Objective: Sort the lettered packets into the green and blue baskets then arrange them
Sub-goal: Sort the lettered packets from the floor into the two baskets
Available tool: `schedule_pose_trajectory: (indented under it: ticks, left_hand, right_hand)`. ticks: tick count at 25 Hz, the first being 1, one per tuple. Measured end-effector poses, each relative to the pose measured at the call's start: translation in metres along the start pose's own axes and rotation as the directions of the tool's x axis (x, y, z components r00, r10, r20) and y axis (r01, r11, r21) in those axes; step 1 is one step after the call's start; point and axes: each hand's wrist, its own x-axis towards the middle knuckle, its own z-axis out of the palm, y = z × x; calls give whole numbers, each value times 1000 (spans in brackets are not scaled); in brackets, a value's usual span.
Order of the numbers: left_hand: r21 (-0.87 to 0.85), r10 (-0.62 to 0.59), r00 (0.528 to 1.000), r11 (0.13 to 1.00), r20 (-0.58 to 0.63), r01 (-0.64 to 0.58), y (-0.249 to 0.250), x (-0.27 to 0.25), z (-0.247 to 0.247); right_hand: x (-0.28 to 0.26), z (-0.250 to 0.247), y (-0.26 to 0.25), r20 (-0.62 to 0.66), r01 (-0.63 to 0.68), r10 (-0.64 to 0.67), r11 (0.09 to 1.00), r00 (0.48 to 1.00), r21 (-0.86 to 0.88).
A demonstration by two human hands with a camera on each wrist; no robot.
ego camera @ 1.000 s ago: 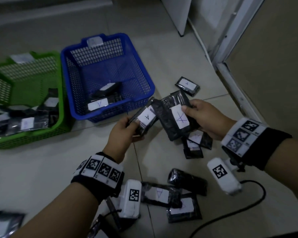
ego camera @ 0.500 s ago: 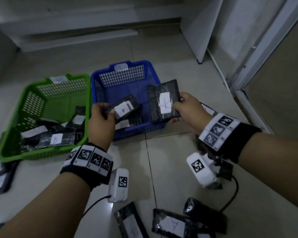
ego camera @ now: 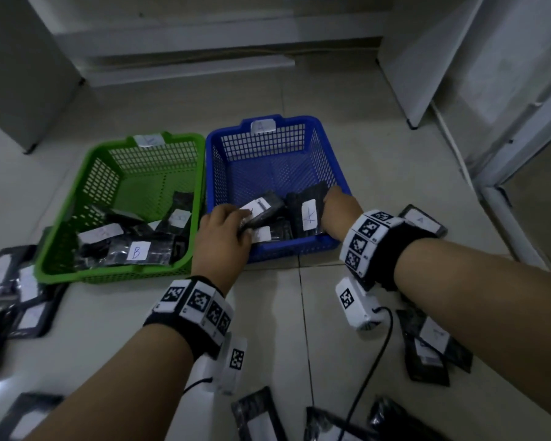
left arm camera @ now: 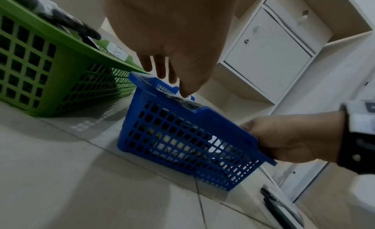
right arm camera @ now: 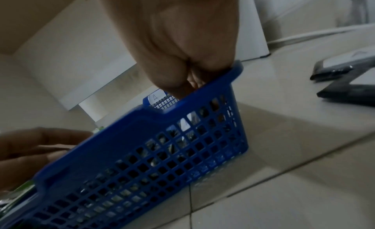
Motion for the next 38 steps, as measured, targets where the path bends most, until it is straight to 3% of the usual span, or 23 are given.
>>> schedule_pose_trajectory:
  ticks: [2, 4, 6, 8, 9, 11, 12, 14, 16, 18, 20, 23, 25, 29, 31, 34, 36, 38]
  left_hand:
    - [7, 26, 998, 1000, 57, -26, -3, -2, 4]
    - [6, 35, 996, 999, 81, -35, -6, -5, 7]
    - [-5, 40, 995, 999, 93, -40, -7, -8, 7]
    - [-48, 28, 996, 999, 81, -24, 1, -13, 6]
    - [-81, 29, 998, 996, 60, -24, 9, -14, 5]
    - [-134, 76, 997, 988, -2, -75, 32, -25, 4]
    - [-144, 126, 992, 981, -30, -129, 46, -32, 6]
    - [-175, 227, 973, 958, -33, -229, 73, -46, 15]
    - [-251, 307, 950, 926, 62, -283, 101, -61, 32]
    - [-330, 363, 901, 902, 239, -277, 130, -76, 53]
    - [-360, 375, 830, 904, 413, -229, 154, -90, 76]
    - [-311, 320, 750, 937, 579, -159, 182, -107, 104]
    - [-247, 273, 752, 957, 600, -151, 191, -112, 112]
    - [-173, 216, 759, 975, 614, -138, 190, -108, 112]
    - [-196, 163, 734, 980, 659, -42, 184, -106, 110]
    - [-304, 146, 728, 949, 670, 89, 169, -100, 102]
    - [-394, 121, 748, 897, 653, 199, 158, -96, 93]
    - [-500, 67, 760, 789, 647, 356, 148, -90, 81]
  right_hand:
    - [-3, 4, 1, 100, 67, -48, 979, 994, -193]
    - [-8, 6, 1, 106, 171, -147, 947, 983, -274]
    - [-13, 5, 4, 117, 207, -180, 936, 977, -285]
    - [-18, 1, 10, 84, 238, -226, 954, 970, -181]
    - [-23, -3, 17, 26, 283, -282, 955, 959, -88]
    - [-50, -9, 41, -240, 386, -351, 915, 905, 118]
    - [-67, -9, 60, -367, 414, -327, 890, 871, 190]
    - [-99, -6, 102, -460, 384, -232, 883, 857, 271]
    - [-120, 4, 148, -428, 242, -103, 928, 898, 283]
    - [-136, 16, 192, -424, 128, -12, 961, 905, 246]
    - [-151, 29, 224, -390, 33, 51, 978, 919, 206]
    - [-168, 48, 247, -230, -125, 157, 981, 960, 148]
    - [-169, 55, 250, -164, -100, 108, 993, 980, 56]
    - [-165, 45, 240, -41, -112, 124, 967, 991, 230]
    - [-164, 42, 236, 1, -140, 154, 893, 988, 427]
    - [-165, 41, 228, 107, -224, 219, 623, 970, 749]
    - [-165, 38, 220, 141, -231, 204, 538, 969, 811]
    - [-160, 35, 210, 133, -202, 170, 503, 976, 840]
